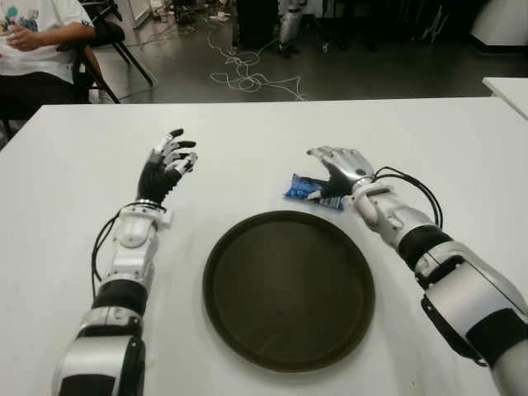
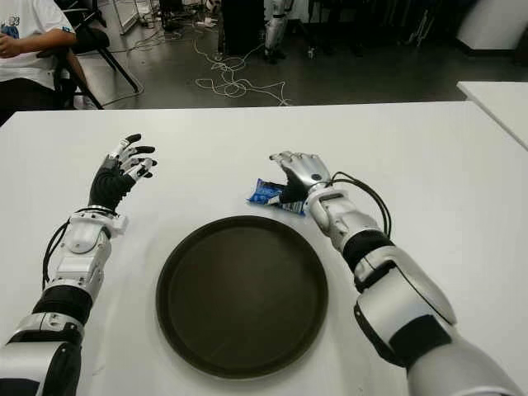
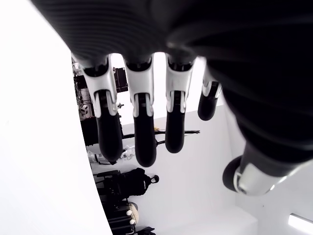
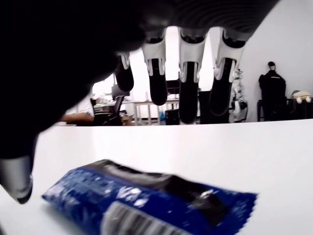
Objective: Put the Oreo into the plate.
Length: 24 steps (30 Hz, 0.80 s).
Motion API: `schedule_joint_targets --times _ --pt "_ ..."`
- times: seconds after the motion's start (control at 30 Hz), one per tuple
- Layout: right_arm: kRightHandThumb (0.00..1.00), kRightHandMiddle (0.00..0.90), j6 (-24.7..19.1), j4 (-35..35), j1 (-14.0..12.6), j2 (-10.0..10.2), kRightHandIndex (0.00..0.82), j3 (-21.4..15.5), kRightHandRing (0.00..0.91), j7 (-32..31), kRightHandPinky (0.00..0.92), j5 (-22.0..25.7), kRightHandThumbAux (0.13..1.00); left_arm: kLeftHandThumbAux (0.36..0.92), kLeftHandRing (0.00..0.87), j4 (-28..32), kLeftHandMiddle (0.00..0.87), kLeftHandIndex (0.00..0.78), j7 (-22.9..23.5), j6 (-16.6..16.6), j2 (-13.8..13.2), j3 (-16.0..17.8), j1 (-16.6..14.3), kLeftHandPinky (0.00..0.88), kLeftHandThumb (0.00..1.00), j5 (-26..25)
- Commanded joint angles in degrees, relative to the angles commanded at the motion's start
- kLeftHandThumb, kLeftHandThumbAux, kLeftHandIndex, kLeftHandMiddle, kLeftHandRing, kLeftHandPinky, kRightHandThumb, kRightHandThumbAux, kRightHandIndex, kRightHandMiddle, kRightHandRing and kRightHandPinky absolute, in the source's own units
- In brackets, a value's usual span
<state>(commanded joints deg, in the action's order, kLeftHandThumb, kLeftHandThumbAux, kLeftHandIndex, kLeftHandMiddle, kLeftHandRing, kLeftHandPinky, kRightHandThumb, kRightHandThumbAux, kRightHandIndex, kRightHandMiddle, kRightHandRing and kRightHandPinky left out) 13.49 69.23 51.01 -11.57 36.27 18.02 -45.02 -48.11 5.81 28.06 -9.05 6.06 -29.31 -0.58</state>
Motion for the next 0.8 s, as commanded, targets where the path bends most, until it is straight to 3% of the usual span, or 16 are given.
schedule_joint_targets --times 0.2,0.33,0.8 --pt "0.000 0.241 0.05 0.39 -0.05 0.43 0.180 0.30 0.276 -1.00 0.308 0.00 0.548 0.611 0.322 -0.26 0.275 0.146 0.26 -0.05 -0.04 -0.08 -0.19 0.391 0.258 -0.13" --pt "0.000 0.204 -0.34 0.52 -0.11 0.74 0.162 0.22 0.231 -1.67 0.263 0.15 0.552 0.611 0.323 -0.37 0.275 0.143 0.64 -0.04 -0.02 -0.02 -0.17 0.391 0.260 -0.44" --pt "0.000 0.196 -0.59 2.70 -0.53 1.76 0.164 0.62 0.231 -2.49 0.260 0.13 0.565 0.611 0.320 -0.41 0.272 0.144 0.49 0.47 0.06 -0.17 -0.18 0.404 0.269 -0.26"
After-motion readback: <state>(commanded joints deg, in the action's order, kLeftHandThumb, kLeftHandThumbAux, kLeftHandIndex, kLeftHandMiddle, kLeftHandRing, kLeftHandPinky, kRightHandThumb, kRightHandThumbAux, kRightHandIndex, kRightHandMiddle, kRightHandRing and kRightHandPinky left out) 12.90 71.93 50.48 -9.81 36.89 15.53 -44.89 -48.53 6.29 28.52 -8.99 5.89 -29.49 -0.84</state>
